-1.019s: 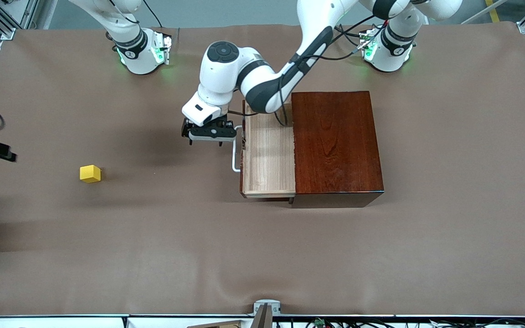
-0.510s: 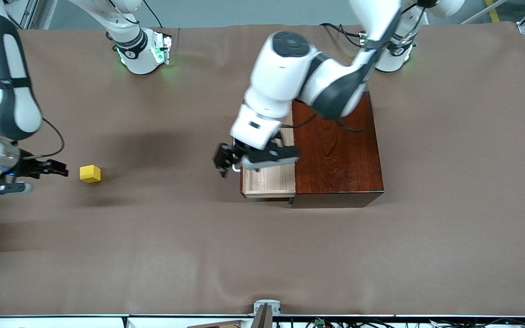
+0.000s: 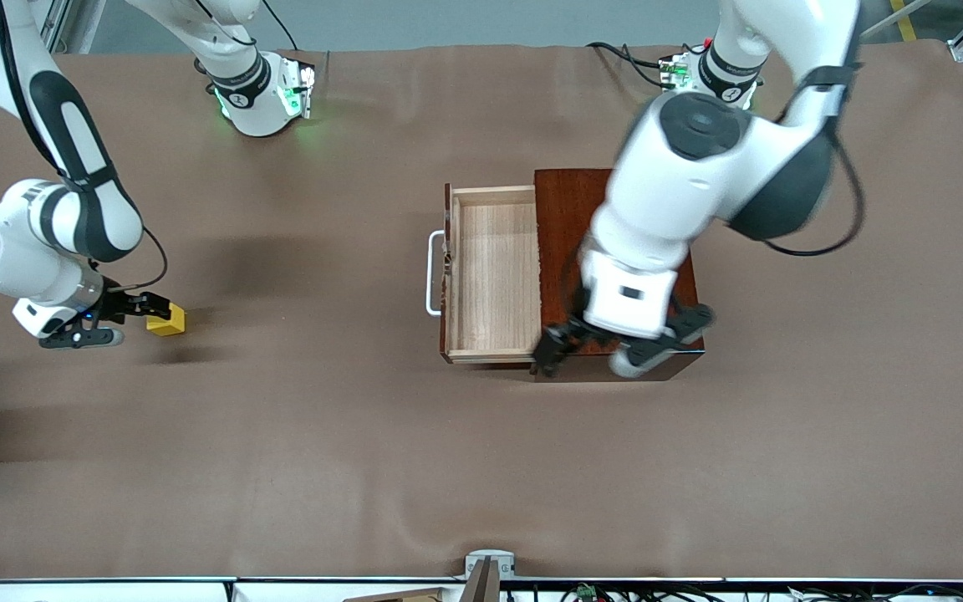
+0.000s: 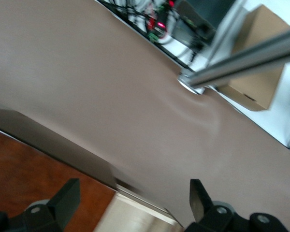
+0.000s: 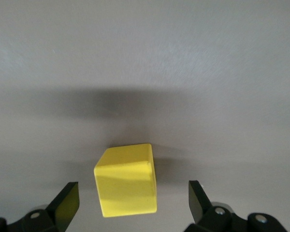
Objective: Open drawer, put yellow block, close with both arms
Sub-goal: 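Withdraw the left gripper while the right gripper grasps the yellow cube, then carry the yellow cube with the right gripper over the open drawer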
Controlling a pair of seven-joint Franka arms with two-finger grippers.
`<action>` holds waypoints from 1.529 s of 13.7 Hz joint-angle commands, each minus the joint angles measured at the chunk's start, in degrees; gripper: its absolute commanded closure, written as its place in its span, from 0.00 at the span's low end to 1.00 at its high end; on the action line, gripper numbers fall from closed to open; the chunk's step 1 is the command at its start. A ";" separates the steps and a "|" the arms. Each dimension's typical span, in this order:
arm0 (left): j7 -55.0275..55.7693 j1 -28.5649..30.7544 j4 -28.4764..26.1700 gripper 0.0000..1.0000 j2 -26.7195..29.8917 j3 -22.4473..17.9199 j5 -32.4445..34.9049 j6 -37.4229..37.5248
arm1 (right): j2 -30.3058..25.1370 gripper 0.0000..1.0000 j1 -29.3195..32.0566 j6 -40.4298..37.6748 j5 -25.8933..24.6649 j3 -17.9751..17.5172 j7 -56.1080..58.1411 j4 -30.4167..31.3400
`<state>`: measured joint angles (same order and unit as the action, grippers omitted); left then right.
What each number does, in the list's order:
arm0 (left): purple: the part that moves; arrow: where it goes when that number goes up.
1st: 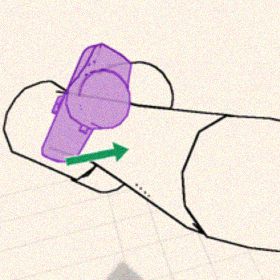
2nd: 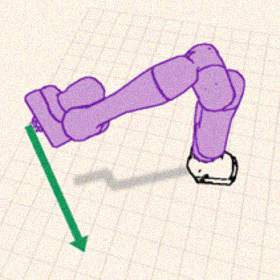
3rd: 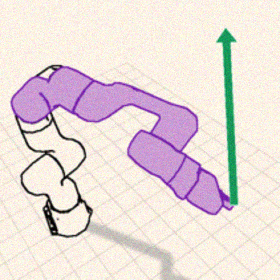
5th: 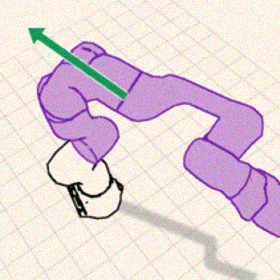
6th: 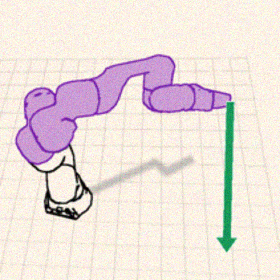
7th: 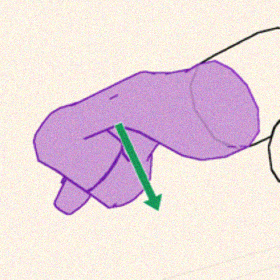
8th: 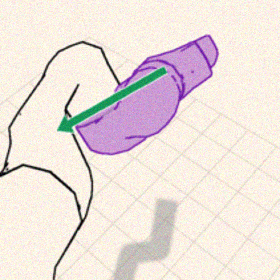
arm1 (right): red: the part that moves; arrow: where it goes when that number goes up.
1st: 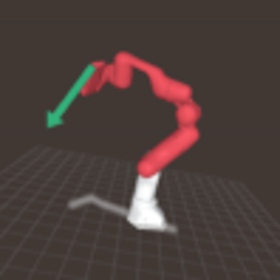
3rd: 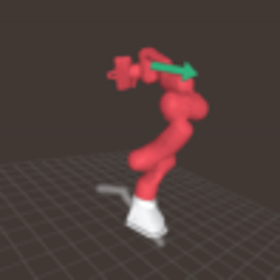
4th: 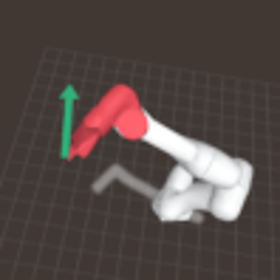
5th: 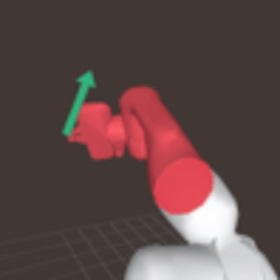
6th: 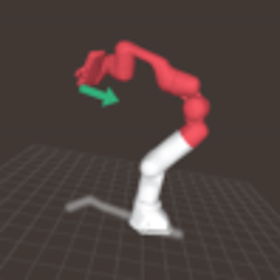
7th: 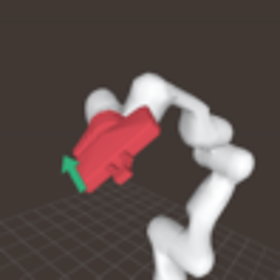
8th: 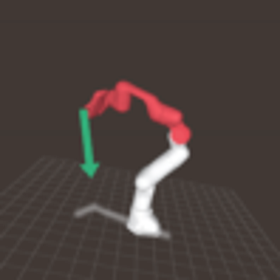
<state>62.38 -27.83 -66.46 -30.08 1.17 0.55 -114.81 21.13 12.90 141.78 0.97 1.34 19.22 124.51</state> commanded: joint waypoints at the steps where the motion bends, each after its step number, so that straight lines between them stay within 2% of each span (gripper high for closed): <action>1: -4.09 4.00 -4.19 0.00 4.50 0.41 -0.38 4.58 | 2.33 0.00 -0.07 1.39 -0.62 0.07 0.47 0.21; 2: -5.33 5.32 -5.77 0.00 5.98 0.33 -0.38 6.25 | 2.60 0.00 -0.16 1.39 -0.62 0.07 0.47 0.04; 3: -5.95 6.46 -7.09 0.00 7.22 0.33 -0.29 6.62 | 2.60 0.27 -0.24 1.22 -0.62 0.07 0.47 -0.14; 4: -7.17 8.04 -8.41 0.00 8.45 0.24 -0.12 6.62 | 2.60 0.64 -0.24 1.21 -0.62 0.07 0.12 -0.40; 6: -12.08 10.85 -12.18 0.00 12.31 0.15 -0.03 7.14 | 2.51 0.89 -0.25 0.87 -0.62 0.07 0.03 -1.01; 7: -15.07 12.52 -14.46 0.00 14.68 0.24 -0.03 7.23 | 2.42 0.98 -0.24 0.34 -0.62 -0.02 -0.15 -1.63; 8: -17.88 14.54 -16.83 0.00 17.14 0.41 -0.03 7.50 | 1.64 1.00 -0.24 -0.62 -0.62 -0.02 0.02 -2.85; 10: -23.77 17.97 -20.62 0.00 21.01 0.50 -0.11 7.59 | -2.47 1.00 -0.24 -9.89 -0.44 -0.11 -0.41 -7.75; 11: -27.45 19.81 -22.20 0.00 22.68 0.50 -0.11 7.76 | -3.98 1.00 -0.24 -17.08 -0.27 -0.20 -0.50 -12.22; 14: -45.11 22.37 -25.37 0.00 26.99 0.24 -0.03 16.09 | -5.05 1.00 -0.33 -35.65 0.17 -0.28 -0.50 -27.77; 16: -48.22 23.96 -25.73 0.00 29.19 0.41 -0.03 18.47 | -4.96 1.00 -2.08 -45.41 0.17 -0.37 -2.86 -37.10; 18: -50.85 24.23 -26.61 0.00 32.09 0.59 -0.03 21.46 | -4.96 1.00 -6.20 -51.50 0.35 -0.37 -7.77 -43.27; 21: -60.06 24.05 -26.00 0.00 33.07 0.59 -0.03 25.15 | -4.96 1.00 -14.10 -54.07 2.44 -0.64 -19.71 -47.06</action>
<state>7.64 -4.19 -90.99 1.16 1.29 0.56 -91.11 14.28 3.49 89.54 1.92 0.40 6.21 81.38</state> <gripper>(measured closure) 0.000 0.441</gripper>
